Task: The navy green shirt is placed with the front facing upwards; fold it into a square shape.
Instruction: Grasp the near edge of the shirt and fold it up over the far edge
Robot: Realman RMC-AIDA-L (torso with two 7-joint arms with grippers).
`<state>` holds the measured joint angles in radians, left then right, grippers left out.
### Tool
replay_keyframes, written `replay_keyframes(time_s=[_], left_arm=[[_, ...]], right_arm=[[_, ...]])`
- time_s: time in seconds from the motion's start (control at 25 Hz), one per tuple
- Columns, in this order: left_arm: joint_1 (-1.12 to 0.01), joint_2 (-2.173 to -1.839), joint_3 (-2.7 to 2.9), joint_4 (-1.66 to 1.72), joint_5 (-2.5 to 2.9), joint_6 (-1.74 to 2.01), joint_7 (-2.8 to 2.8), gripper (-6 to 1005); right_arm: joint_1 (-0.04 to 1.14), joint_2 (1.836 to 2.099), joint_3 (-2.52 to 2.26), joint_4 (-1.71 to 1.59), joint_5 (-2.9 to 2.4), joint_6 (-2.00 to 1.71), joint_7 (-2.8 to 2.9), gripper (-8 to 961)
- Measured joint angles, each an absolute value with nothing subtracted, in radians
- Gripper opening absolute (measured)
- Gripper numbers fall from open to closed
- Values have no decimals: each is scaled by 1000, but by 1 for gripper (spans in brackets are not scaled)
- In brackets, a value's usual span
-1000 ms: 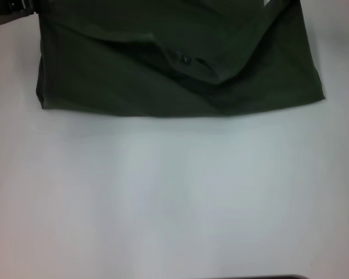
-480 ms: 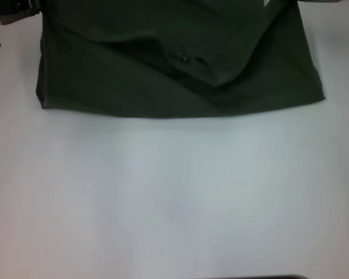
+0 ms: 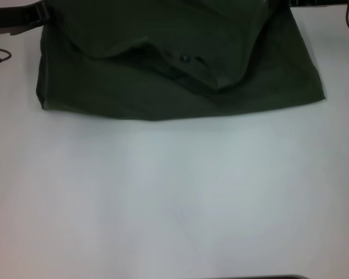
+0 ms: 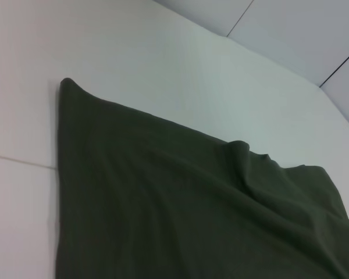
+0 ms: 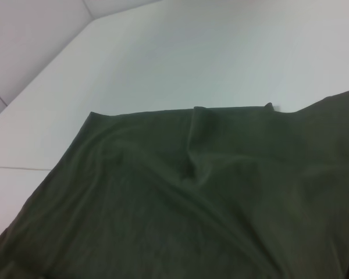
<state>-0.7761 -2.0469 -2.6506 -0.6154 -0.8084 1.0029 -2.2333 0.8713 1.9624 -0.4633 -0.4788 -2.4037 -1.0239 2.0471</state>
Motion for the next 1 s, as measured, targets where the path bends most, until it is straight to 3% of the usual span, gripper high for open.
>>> replay_keyframes(time_s=[0.68,0.8,0.88,1.0], left_arm=[[-769,-2087,-2636,-626,-810,1008,-2224,110],[-765,-2092,-2636,-636,-827,1008,-2222,113],[-758,-2096,-2635,-648,-851,1010,-2217,301],[-750,-2103,-2635,-668,-884,1018,-2199,368]], right_arm=[[856,1979,-480,-482,-2406,-1011,2046,100],[853,1979,-491,-486,-2405,-1011,2046,215],[849,1979,-492,-488,-2405,-1007,2046,291],[840,1981,-492,-504,-2402,-1002,2046,374]])
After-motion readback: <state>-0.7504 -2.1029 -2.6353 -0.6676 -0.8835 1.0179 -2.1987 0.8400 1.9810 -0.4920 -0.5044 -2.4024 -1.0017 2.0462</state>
